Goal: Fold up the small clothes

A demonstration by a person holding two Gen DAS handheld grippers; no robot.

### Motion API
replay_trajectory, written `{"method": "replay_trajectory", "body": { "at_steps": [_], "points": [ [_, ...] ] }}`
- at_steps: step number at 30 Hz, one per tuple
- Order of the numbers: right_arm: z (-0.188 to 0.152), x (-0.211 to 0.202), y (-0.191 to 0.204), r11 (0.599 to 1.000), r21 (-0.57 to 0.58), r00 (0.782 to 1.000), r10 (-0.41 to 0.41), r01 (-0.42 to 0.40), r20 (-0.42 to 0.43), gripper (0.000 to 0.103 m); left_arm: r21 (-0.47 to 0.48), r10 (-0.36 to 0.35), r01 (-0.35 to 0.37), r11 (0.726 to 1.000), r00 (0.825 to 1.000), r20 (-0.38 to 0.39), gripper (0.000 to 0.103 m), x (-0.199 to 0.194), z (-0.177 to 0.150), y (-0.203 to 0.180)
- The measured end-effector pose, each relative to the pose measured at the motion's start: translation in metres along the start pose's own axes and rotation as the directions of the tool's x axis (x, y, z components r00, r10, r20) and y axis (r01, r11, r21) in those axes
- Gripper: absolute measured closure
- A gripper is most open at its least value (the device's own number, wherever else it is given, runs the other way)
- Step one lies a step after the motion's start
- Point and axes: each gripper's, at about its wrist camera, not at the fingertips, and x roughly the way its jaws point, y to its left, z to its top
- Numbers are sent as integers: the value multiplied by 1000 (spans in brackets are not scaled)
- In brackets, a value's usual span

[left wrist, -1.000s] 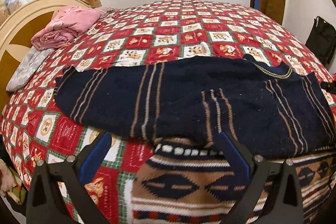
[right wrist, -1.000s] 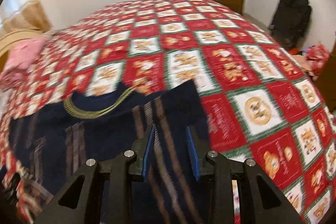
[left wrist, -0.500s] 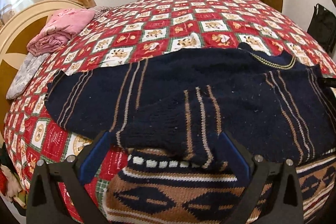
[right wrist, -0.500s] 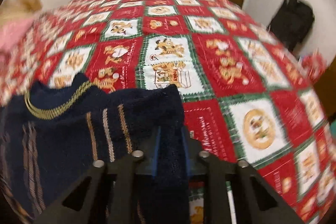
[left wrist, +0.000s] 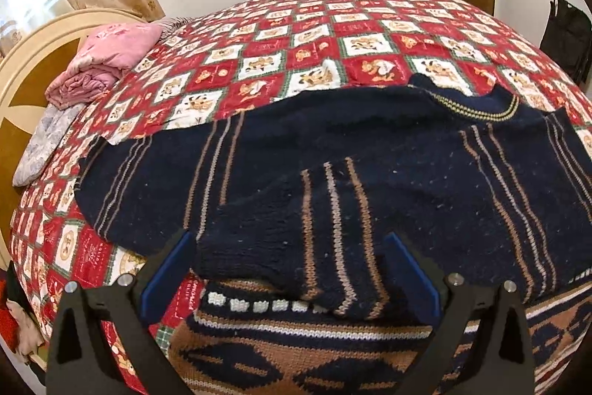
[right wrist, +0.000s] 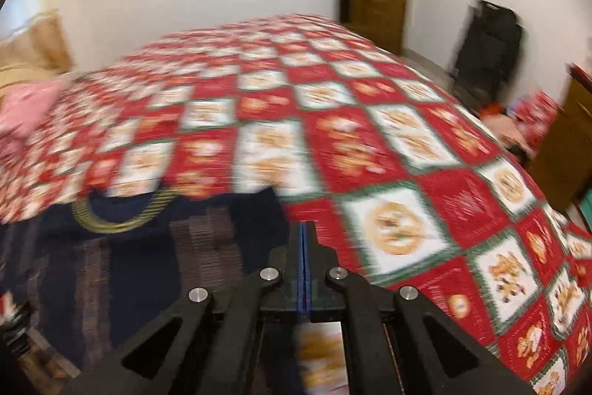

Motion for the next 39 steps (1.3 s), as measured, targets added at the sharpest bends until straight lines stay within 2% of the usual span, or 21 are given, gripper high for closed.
{"method": "replay_trajectory", "body": {
  "at_steps": [2, 5, 7, 10, 12, 14, 16, 18, 20, 23, 26, 28, 32, 36, 39],
  "points": [
    [-4, -2, 30, 993, -95, 998, 62, -64, -29, 103, 2, 0, 0, 1000, 1000, 8, 0, -4, 0, 0],
    [-20, 13, 64, 975, -193, 990, 89, -108, -107, 103, 0, 0, 0, 1000, 1000, 12, 0, -6, -1, 0],
    [-28, 31, 70, 979, -175, 983, 78, -108, -167, 103, -5, -2, 2, 1000, 1000, 2, 0, -5, -3, 2],
    [-36, 57, 45, 995, -96, 976, 12, -34, -216, 103, -9, -7, 7, 1000, 1000, -9, 0, -4, -4, 6],
    [-35, 59, 29, 997, -22, 976, 68, -75, -207, 103, -21, -5, 5, 1000, 1000, -3, 0, -5, -4, 12],
    [-32, 58, 21, 997, 19, 972, 79, -76, -220, 103, -42, -9, 9, 999, 1000, -8, 0, -6, -4, 20],
    [-31, 49, 25, 1000, 8, 977, -21, 24, -214, 103, -70, -25, 24, 997, 1000, -7, 0, -8, -4, 29],
    [-33, 31, 37, 999, -12, 983, -47, 45, -176, 102, -85, -27, 28, 996, 1000, 3, 0, -12, -5, 36],
    [-39, 7, 52, 999, -15, 991, 27, -30, -131, 102, -89, -19, 20, 996, 1000, 13, 0, -15, -6, 40],
    [-53, -29, 78, 992, -17, 989, 120, -121, -84, 102, -102, -17, 19, 995, 1000, 16, 0, -17, -7, 48],
    [-68, -56, 105, 969, 14, 965, 246, -246, -89, 102, -120, -15, 18, 993, 1000, 25, 0, -20, -10, 57],
    [-77, -68, 121, 956, 30, 951, 293, -292, -99, 102, -128, -9, 13, 992, 1000, 30, 0, -22, -11, 64],
    [-91, -86, 149, 934, 33, 928, 357, -355, -111, 102, -160, 6, -2, 987, 1000, 25, 0, -18, -17, 84],
    [-105, -104, 175, 916, -8, 911, 398, -402, -106, 102, -247, 12, -16, 969, 1000, -20, 0, -4, -21, 119],
    [-113, -110, 187, 903, -37, 900, 421, -427, -108, 102, -291, 57, -65, 954, 998, -36, 0, 6, -23, 151]
  ]
}}
